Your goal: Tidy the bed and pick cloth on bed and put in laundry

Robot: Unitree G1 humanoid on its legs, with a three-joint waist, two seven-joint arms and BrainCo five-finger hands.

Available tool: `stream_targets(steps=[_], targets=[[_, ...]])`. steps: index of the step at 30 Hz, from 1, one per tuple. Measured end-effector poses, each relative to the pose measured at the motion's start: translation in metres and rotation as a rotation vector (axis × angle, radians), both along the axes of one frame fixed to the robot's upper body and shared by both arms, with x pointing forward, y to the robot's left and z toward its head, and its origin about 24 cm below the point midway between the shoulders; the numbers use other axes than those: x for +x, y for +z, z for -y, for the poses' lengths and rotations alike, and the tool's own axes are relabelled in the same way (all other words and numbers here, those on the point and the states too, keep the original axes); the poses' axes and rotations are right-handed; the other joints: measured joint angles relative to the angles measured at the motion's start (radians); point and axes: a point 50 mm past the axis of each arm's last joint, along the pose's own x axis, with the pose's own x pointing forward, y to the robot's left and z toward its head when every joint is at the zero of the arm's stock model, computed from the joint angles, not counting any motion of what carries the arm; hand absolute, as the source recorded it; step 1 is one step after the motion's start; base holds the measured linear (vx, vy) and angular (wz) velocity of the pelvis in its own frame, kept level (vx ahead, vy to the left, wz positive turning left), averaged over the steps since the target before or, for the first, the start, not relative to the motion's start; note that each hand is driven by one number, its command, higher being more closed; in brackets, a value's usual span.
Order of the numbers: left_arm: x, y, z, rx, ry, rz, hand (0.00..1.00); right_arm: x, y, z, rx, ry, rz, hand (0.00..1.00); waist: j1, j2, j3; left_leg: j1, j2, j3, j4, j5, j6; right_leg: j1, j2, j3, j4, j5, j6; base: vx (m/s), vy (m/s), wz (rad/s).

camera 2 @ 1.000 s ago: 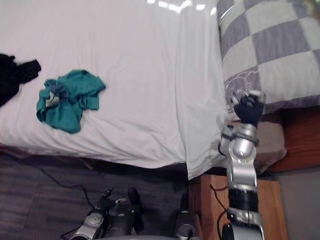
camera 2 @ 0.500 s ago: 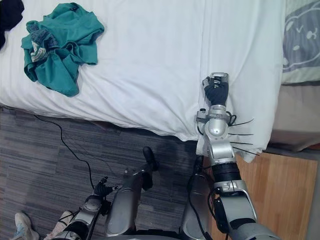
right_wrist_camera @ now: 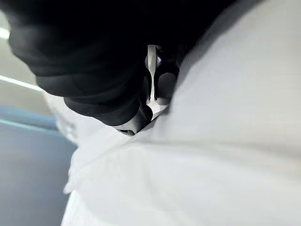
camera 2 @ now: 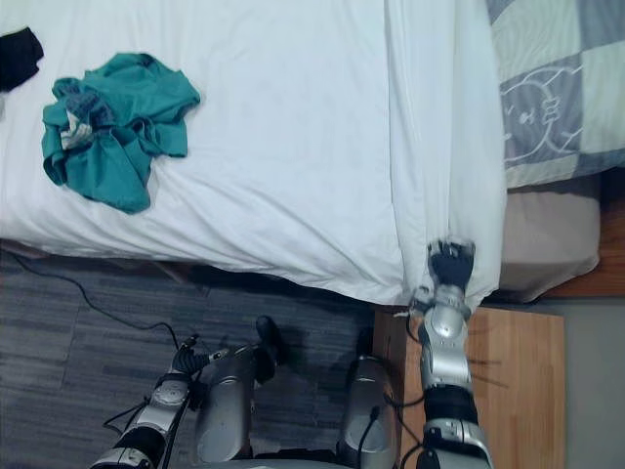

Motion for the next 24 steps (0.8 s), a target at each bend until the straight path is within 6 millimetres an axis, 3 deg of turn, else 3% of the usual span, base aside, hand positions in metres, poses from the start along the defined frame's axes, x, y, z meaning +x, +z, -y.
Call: stream_targets(steps=[1,2,4,6,8,10,12,13,14,16,18,19,21,22,23,24], targets=[[-0.003,-0.002,0.001,-0.003,0.001,-0.01,0.0,-0.01,-0.016,0.002,0.024,-0.019,-0.076,0.0,-0.003,-0.004,-0.007,0.018,-0.006,0.004,-0.01,0.0,0.0,0.017,-0.003,0.0,-0.012,0.003,0.004,0.16,0.002,-0.07],[-0.009,-0.006,0.004,-0.015,0.003,-0.036,0.0,-0.034,-0.048,0.004,0.07,-0.04,-0.231,0.0,-0.008,-0.003,-0.028,0.051,-0.016,0.018,-0.032,0.001,0.0,0.048,-0.007,0.001,-0.036,0.011,0.012,0.12,-0.001,-0.14],[-0.017,-0.011,0.008,-0.034,-0.002,-0.064,0.0,-0.06,-0.079,0.003,0.121,-0.047,-0.409,0.0,-0.012,0.002,-0.056,0.083,-0.025,0.023,-0.054,0.005,0.003,0.076,-0.01,0.005,-0.061,0.015,0.018,0.14,-0.018,-0.14],[-0.026,-0.017,0.018,-0.057,-0.008,-0.09,0.0,-0.11,-0.117,-0.004,0.194,-0.059,-0.651,0.0,-0.015,0.019,-0.089,0.124,-0.031,0.027,-0.074,0.003,-0.006,0.113,-0.01,0.001,-0.083,0.016,0.02,0.14,-0.039,-0.09],[-0.031,-0.02,0.022,-0.072,-0.005,-0.104,0.0,-0.134,-0.13,-0.009,0.22,-0.056,-0.744,0.0,-0.022,0.036,-0.104,0.12,-0.009,0.027,-0.022,-0.023,-0.025,0.121,-0.002,0.001,-0.071,0.003,0.022,0.07,-0.043,-0.13],[-0.033,-0.021,0.024,-0.085,-0.004,-0.108,0.0,-0.152,-0.138,-0.009,0.22,-0.044,-0.821,0.0,-0.032,0.056,-0.105,0.094,0.044,0.019,0.125,-0.076,-0.036,0.13,0.007,0.003,-0.002,-0.039,0.025,0.03,-0.028,-0.06],[-0.033,-0.021,0.024,-0.095,0.003,-0.106,0.0,-0.157,-0.14,-0.008,0.202,-0.033,-0.854,0.0,-0.035,0.048,-0.106,0.06,0.066,-0.021,0.261,-0.083,-0.051,0.13,-0.025,0.008,0.078,-0.081,0.026,-0.06,0.082,0.03],[-0.031,-0.021,0.025,-0.105,0.005,-0.1,0.0,-0.159,-0.141,-0.008,0.193,-0.025,-0.868,0.0,-0.036,0.033,-0.107,0.037,0.076,-0.036,0.334,-0.112,-0.08,0.129,-0.046,0.006,0.085,-0.087,0.03,-0.1,0.142,0.02],[-0.032,-0.021,0.025,-0.11,0.011,-0.097,0.0,-0.16,-0.141,-0.006,0.182,-0.022,-0.876,0.0,-0.032,0.042,-0.111,0.029,0.112,-0.034,0.389,-0.142,-0.064,0.128,-0.046,0.008,0.087,-0.085,0.033,-0.11,0.223,-0.15],[-0.034,-0.021,0.014,-0.101,0.058,-0.095,0.0,-0.162,-0.141,-0.004,0.169,-0.014,-0.888,0.0,-0.025,0.036,-0.118,0.036,0.27,-0.071,0.442,-0.182,-0.077,0.116,-0.06,0.045,0.094,-0.079,0.044,-0.07,0.277,-0.25],[-0.034,-0.019,0.005,-0.084,0.073,-0.09,0.0,-0.165,-0.144,-0.007,0.165,0.012,-0.912,0.0,-0.018,0.016,-0.13,0.018,0.359,-0.203,0.355,-0.161,-0.112,0.065,-0.095,0.081,0.113,-0.075,0.071,-0.07,0.431,-0.04],[-0.035,-0.019,0.003,-0.075,0.071,-0.09,0.0,-0.169,-0.145,-0.008,0.159,0.024,-0.934,0.0,-0.015,0.017,-0.14,0.008,0.403,-0.316,0.264,-0.133,-0.156,0.038,-0.116,0.096,0.122,-0.071,0.084,-0.06,0.535,0.09],[-0.04,-0.021,0.004,-0.076,0.072,-0.105,0.0,-0.176,-0.147,-0.005,0.161,0.016,-0.958,0.0,-0.013,0.031,-0.166,0.036,0.439,-0.429,0.14,-0.08,-0.178,0.024,-0.157,0.115,0.111,-0.058,0.09,-0.05,0.68,0.11],[-0.031,-0.012,-0.014,-0.04,0.094,-0.057,0.0,-0.18,-0.155,-0.026,0.226,0.028,-0.984,0.0,0.006,-0.076,-0.165,0.02,0.363,-0.375,0.255,-0.138,-0.277,0.044,-0.252,0.166,0.048,0.004,0.065,-0.04,0.938,-0.05],[-0.028,-0.007,-0.026,0.0,0.096,-0.041,0.0,-0.187,-0.159,-0.039,0.267,0.037,-1.006,0.0,0.022,-0.096,-0.185,-0.011,0.335,-0.355,0.33,-0.176,-0.276,0.049,-0.283,0.177,-0.016,0.117,0.073,-0.03,0.844,-0.25],[-0.03,-0.008,-0.031,0.018,0.113,-0.053,0.0,-0.191,-0.159,-0.033,0.262,0.001,-1.009,0.0,0.02,-0.087,-0.202,-0.05,0.334,-0.357,0.439,-0.251,-0.281,0.073,-0.289,0.183,-0.11,0.35,0.047,-0.06,0.754,-0.45]])
